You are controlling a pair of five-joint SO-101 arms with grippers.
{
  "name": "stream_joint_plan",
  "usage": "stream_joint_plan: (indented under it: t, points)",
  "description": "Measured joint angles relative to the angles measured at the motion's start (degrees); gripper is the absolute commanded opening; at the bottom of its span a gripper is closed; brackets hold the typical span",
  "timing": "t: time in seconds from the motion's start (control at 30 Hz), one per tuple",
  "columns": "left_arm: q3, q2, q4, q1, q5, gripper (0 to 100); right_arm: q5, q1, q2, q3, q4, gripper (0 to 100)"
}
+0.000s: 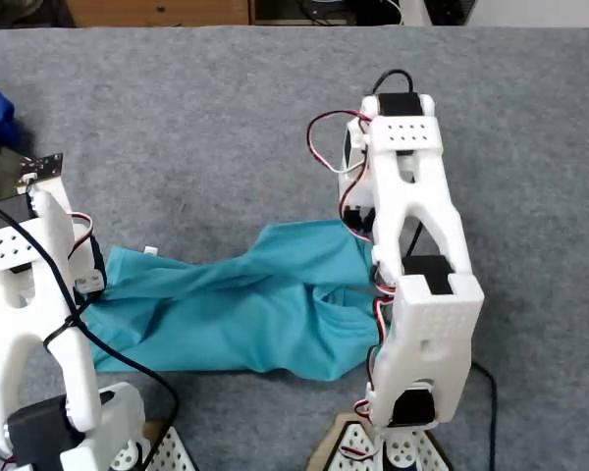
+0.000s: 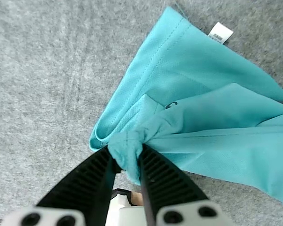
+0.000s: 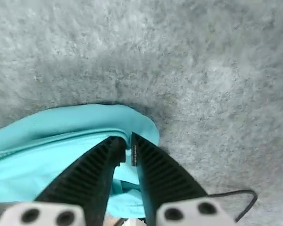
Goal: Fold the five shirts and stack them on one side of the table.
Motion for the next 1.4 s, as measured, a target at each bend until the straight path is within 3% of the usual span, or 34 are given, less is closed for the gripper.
stream_joint_plan:
  t: [0.27, 0.67, 1.1, 1.4]
  points:
    - [0.0, 0.0, 0.0, 0.0, 0.0, 2, 0.2, 0.0, -1.8, 0.2, 0.0, 2.4]
    - [-6.3, 0.0, -4.0, 0.0, 0.0, 2, 0.2, -5.3, -21.9, 0.6, 0.0, 0.4]
    - [-6.3, 0.0, -7.3, 0.0, 0.0, 2, 0.2, -5.8, -32.4, 1.0, 0.2, 0.4]
    - [2.8, 0.0, -3.6, 2.7, -5.9, 3, -1.3, -7.1, -33.7, 19.2, -5.5, 0.4]
